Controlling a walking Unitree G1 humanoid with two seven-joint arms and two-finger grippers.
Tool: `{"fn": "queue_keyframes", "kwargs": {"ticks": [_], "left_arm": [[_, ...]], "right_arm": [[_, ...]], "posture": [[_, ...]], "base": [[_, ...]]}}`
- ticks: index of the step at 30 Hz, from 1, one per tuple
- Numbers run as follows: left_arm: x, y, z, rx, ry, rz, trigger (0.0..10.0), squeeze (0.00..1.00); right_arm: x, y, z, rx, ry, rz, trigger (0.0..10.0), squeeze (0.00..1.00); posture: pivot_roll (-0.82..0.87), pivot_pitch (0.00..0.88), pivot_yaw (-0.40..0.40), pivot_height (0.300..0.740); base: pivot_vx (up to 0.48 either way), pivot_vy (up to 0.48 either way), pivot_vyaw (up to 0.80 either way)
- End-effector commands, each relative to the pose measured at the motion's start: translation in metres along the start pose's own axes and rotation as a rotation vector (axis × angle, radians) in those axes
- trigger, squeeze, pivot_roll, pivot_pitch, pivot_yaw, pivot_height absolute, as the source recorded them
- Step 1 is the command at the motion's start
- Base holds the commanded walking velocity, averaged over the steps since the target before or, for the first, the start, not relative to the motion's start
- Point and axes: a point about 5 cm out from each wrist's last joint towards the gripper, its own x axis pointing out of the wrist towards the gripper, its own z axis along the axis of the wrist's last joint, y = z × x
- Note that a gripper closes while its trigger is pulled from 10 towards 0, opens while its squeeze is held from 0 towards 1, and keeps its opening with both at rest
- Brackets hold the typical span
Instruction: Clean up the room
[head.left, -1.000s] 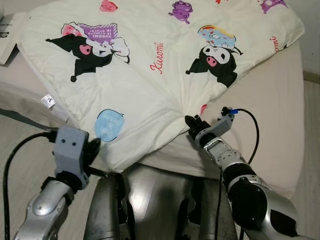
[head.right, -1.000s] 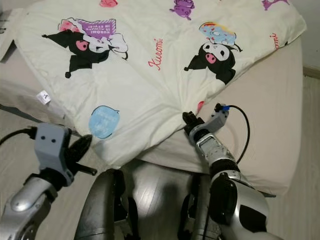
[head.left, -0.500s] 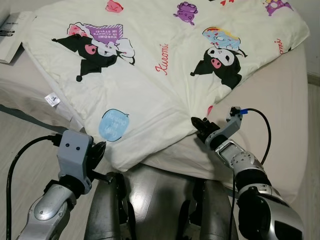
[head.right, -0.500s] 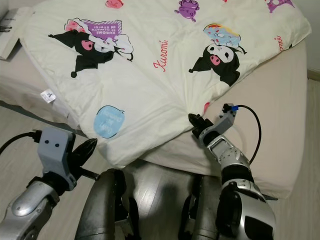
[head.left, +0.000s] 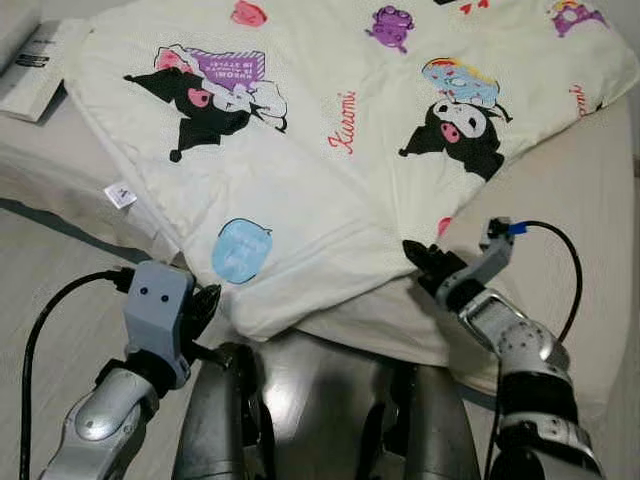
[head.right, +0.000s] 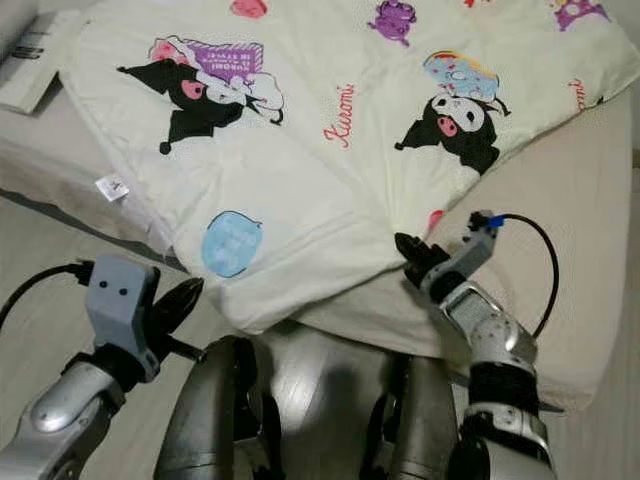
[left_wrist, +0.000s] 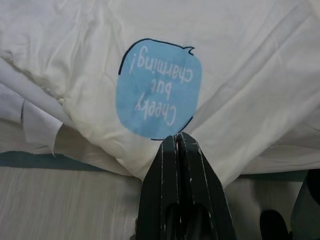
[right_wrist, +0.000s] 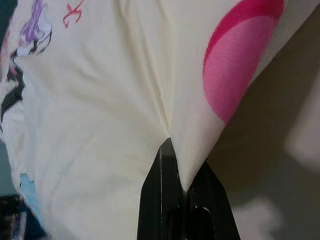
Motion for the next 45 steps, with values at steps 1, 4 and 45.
{"fn": "queue_keyframes", "kwargs": {"ticks": [1,4,45], "left_arm": [[-0.004,-0.004,-0.003,-0.020,0.011,-0.017,10.0,0.00],[-0.004,-0.007,-0.003,-0.023,0.011,-0.025,10.0,0.00],[-0.006,-0.010,-0.001,0.000,0.014,-0.070,10.0,0.00]], "right_arm": [[-0.022,-0.026,-0.009,0.007,0.056,-0.120,0.0,0.00],[-0.039,-0.022,-0.015,-0.066,0.154,-0.118,0.0,0.00],[-0.199,-0.107,0.099,-0.309,0.101,-0.904,0.0,0.00]], "posture": [[0.09,0.465,-0.021,0.565],[0.09,0.464,-0.021,0.565],[0.10,0.461,-0.006,0.565]], "base": [[0.000,0.000,0.00],[0.000,0.000,0.00],[0.000,0.000,0.00]]}}
